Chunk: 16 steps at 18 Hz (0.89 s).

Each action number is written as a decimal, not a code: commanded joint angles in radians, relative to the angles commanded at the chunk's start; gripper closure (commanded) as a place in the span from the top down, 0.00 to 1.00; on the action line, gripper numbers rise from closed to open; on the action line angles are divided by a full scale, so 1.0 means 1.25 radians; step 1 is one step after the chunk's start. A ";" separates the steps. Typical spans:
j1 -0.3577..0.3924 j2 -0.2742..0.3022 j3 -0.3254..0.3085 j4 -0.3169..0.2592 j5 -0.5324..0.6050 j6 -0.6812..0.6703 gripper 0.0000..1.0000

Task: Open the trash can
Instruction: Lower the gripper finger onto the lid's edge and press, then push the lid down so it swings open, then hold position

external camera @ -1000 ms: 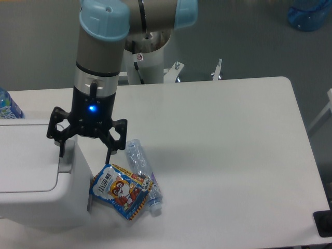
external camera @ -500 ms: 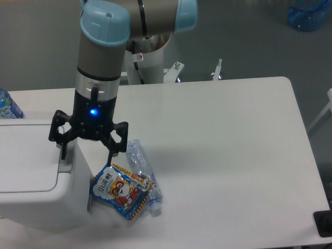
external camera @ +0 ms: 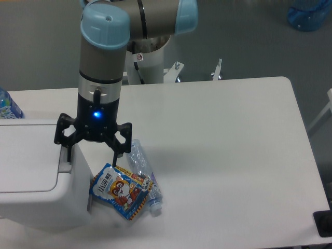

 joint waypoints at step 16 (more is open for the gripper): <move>0.017 0.001 0.102 0.006 0.006 0.004 1.00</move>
